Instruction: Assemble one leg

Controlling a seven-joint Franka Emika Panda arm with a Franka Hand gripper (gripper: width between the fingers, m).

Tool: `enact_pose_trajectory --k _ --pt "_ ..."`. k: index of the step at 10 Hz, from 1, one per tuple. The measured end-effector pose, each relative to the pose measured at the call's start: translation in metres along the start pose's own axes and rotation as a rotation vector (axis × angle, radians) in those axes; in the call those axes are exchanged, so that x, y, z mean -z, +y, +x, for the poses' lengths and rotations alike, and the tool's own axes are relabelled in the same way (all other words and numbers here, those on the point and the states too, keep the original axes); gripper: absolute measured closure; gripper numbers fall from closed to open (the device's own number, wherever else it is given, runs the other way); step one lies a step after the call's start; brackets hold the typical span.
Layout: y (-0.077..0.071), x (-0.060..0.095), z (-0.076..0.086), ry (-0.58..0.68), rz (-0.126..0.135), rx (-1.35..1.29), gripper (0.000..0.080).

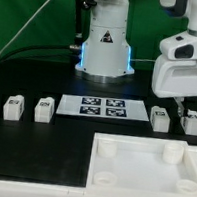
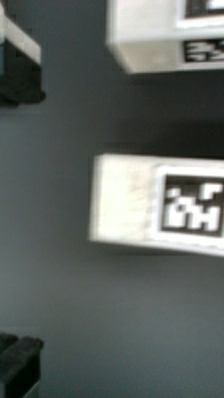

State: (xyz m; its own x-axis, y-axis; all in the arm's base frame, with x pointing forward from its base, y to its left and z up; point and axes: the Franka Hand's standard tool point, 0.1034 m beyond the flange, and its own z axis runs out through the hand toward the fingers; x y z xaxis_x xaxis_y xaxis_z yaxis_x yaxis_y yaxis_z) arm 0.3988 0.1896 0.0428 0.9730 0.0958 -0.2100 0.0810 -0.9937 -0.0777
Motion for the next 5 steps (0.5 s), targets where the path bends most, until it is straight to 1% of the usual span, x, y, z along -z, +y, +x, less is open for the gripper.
enact_pose_trajectory --k 1,2,3,4,5 --pt "-0.0023 0.0022 0.003 -0.107 -0.011 -0.004 0.015" --pt "-0.0017 0.0032 0.0018 -0.21 -0.021 -0.01 0.015" --pt "0.001 0.0045 0.0039 -0.291 -0.025 -0.021 0.015" --pt "0.0037 0.007 -0.0014 -0.409 -0.03 -0.026 0.015" --pt "0.0061 0.0076 0.0009 -0.515 -0.027 -0.028 0.015"
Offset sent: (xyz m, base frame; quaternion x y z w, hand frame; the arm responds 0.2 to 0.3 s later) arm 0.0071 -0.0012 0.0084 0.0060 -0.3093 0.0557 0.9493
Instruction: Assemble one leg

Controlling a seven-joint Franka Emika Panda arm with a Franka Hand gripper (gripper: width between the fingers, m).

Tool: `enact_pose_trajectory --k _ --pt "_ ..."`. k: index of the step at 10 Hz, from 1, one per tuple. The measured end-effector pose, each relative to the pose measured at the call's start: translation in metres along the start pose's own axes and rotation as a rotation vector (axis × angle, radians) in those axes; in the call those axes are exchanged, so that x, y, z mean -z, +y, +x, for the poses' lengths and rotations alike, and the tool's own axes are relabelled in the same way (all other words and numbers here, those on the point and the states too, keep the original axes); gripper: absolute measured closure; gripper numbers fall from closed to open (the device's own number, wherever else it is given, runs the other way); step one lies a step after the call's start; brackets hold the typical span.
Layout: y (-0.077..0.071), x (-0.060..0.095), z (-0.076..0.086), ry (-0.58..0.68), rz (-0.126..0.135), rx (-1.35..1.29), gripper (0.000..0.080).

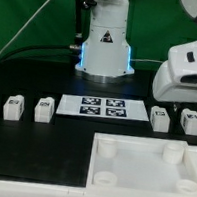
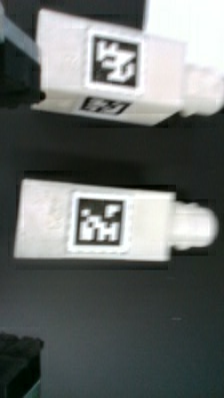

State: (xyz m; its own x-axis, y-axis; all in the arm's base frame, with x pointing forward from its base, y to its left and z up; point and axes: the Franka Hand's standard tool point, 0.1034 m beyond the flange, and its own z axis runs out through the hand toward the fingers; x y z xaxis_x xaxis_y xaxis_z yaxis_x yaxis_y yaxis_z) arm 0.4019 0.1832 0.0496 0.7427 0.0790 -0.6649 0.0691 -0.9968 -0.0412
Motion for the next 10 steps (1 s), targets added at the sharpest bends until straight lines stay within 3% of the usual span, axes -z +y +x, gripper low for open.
enact_pose_trajectory --k 1,3,7,10 --pt "0.0 -0.001 0.003 -0.08 -0.002 0.002 0.015" --pt "-0.002 -0.003 0.008 -0.088 0.003 0.0 0.015" --pt "-0.009 -0.044 0.006 -0.12 -0.002 -0.048 0.015" --pt "-0.012 -0.048 0.007 -0.136 0.004 -0.071 0.015"
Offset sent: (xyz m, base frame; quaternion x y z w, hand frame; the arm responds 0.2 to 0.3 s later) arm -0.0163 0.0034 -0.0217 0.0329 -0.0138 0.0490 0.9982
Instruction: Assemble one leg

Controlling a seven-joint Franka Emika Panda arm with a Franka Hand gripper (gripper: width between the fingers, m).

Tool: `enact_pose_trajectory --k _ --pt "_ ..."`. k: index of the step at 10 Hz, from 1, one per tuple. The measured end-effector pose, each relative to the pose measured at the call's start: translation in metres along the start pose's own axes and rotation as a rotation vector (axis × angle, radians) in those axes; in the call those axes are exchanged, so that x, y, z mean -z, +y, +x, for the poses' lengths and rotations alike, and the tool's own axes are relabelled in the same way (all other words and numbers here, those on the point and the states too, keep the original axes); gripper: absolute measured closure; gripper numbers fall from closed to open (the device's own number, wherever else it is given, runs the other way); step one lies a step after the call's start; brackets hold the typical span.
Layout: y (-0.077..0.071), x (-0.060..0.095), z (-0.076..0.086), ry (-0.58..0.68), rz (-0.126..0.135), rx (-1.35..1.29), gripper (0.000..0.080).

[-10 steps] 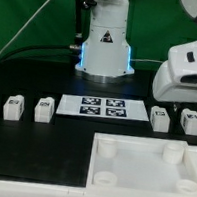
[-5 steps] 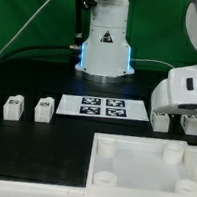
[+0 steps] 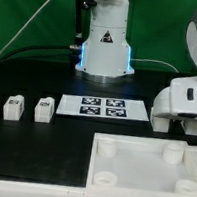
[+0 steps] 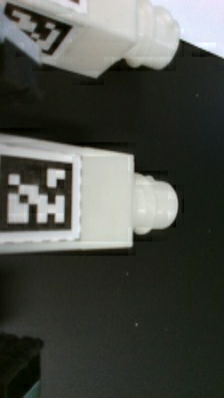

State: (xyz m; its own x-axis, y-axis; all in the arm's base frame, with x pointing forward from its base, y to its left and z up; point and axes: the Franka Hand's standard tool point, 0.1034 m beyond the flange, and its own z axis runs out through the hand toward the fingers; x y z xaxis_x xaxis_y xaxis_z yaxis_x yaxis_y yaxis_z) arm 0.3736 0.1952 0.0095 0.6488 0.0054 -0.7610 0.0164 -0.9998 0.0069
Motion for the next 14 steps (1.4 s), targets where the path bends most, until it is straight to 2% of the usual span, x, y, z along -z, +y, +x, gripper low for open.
enact_pose_trajectory --k 1,2,3,4,5,11,12,13,14 --pt "0.0 0.0 0.0 0.0 0.0 0.0 0.0257" --pt "0.0 0.0 0.0 0.0 0.0 0.0 0.0257" --pt "0.0 0.0 0.0 0.0 0.0 0.0 0.0435" --pt "0.0 0.0 0.0 0.0 0.0 0.0 0.0435" --pt "0.0 0.0 0.0 0.0 0.0 0.0 0.051" --pt "0.0 0.0 0.0 0.0 0.0 0.0 0.0509" --pt "0.002 0.005 0.001 0.008 0.003 0.003 0.0509" --pt "0.01 0.031 0.0 0.046 0.011 0.045 0.0509" --pt "0.021 0.059 -0.012 0.061 0.016 0.058 0.0508"
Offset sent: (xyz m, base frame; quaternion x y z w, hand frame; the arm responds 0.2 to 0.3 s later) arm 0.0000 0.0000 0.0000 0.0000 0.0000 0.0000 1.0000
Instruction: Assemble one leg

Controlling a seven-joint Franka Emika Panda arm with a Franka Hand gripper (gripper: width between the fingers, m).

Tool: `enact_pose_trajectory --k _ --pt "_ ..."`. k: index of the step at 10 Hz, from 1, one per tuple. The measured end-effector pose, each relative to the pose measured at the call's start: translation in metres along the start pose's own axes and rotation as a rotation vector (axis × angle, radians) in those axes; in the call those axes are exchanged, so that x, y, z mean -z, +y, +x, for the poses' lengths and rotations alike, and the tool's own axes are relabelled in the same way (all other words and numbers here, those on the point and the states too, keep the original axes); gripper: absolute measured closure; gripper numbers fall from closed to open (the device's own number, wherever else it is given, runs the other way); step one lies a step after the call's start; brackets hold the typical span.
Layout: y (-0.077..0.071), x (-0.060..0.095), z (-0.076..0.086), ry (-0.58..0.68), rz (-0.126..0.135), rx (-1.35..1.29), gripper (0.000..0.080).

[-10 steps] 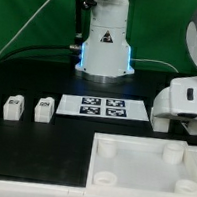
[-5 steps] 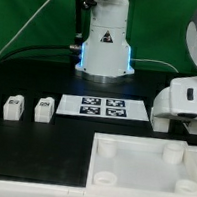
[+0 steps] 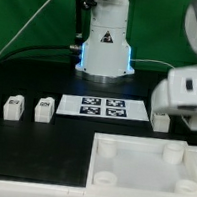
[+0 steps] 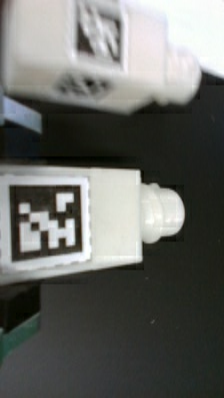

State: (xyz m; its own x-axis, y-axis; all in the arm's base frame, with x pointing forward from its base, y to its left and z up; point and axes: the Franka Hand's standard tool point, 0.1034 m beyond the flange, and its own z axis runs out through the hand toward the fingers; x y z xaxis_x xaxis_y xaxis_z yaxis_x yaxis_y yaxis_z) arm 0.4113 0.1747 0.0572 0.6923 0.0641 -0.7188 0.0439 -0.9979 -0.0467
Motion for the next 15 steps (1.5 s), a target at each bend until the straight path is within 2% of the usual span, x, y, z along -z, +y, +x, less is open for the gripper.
enact_pose_trajectory --k 1,2,3,4,5,7,8,9,10,11,12,13,14,15 --pt "0.008 0.022 -0.002 0.046 0.011 0.003 0.0508" --pt "0.018 0.047 -0.005 0.193 0.017 -0.007 0.0508" --pt "0.029 0.067 -0.019 0.337 0.012 0.003 0.0508" --pt "0.032 0.085 -0.023 0.411 0.013 -0.001 0.0508" --pt "0.026 0.113 -0.02 0.536 0.018 0.0 0.0508" --pt "0.025 0.107 -0.017 0.771 0.031 0.011 0.0508" --pt "0.023 0.109 -0.017 0.872 0.039 0.017 0.0508" --pt "0.025 0.11 -0.015 0.918 0.045 0.019 0.0508" --pt "0.04 0.136 -0.006 1.026 0.015 0.083 0.0508" --pt "0.064 0.167 0.0 1.121 0.001 0.087 0.0508" --pt "0.077 0.189 0.004 1.177 -0.005 0.082 0.0508" --pt "0.081 0.214 0.01 1.314 -0.003 0.082 0.0508" --pt "0.08 0.228 0.015 1.428 0.006 0.08 0.0508" --pt "0.073 0.224 0.016 1.462 0.018 0.08 0.0508"
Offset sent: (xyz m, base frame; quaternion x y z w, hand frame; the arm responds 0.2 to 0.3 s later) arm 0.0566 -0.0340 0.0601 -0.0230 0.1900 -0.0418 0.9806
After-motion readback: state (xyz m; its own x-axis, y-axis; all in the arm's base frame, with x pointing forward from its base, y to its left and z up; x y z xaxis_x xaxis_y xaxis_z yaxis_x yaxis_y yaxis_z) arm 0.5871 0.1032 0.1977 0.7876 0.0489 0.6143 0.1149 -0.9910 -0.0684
